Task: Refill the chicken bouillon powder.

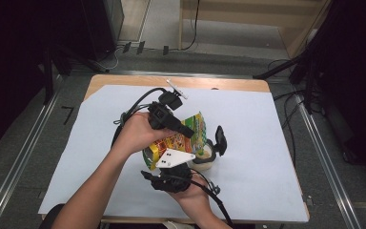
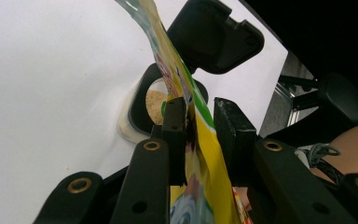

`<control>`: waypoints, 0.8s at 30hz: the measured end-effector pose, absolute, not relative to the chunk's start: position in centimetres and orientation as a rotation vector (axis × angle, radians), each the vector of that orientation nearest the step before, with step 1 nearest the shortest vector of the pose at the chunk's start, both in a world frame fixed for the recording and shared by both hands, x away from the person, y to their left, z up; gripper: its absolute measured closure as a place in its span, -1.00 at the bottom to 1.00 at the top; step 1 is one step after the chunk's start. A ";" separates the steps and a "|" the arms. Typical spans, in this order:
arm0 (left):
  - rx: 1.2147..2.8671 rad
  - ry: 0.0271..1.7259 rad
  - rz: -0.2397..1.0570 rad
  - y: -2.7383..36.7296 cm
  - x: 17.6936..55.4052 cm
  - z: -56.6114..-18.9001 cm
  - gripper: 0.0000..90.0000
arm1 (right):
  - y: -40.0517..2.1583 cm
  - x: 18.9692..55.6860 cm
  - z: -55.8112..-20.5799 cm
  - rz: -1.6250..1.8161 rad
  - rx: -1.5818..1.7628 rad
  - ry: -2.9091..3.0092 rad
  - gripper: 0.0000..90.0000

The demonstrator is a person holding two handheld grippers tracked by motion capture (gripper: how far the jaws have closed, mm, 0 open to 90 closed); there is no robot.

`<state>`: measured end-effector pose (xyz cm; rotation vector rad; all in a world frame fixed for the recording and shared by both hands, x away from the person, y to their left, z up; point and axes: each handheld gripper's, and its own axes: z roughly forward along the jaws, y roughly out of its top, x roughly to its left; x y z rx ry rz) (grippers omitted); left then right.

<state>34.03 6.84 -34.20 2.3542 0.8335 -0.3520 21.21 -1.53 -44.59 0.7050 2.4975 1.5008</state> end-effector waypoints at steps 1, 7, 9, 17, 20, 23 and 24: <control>2.360 0.834 -0.353 6.8 34.0 -34.3 0.67 | -1.5 21.2 -44.7 1.499 0.698 2.498 0.30; 2.377 0.843 -0.371 6.8 34.2 -34.8 0.68 | -1.4 21.3 -45.3 1.515 0.703 2.512 0.24; 2.379 0.849 -0.390 6.9 34.4 -35.2 0.69 | -1.4 21.3 -45.6 1.518 0.712 2.528 0.23; 2.391 0.862 -0.422 6.9 34.9 -36.2 0.72 | -1.1 21.6 -46.9 1.522 0.753 2.580 0.21; 2.389 0.874 -0.438 6.9 35.3 -36.8 0.73 | -0.9 21.7 -47.5 1.485 0.772 2.600 0.16; 2.391 0.870 -0.454 6.8 35.4 -37.3 0.78 | -0.6 21.7 -48.2 1.441 0.780 2.610 0.14; 2.391 0.870 -0.454 6.8 35.4 -37.3 0.80 | -0.6 21.8 -48.4 1.438 0.778 2.607 0.15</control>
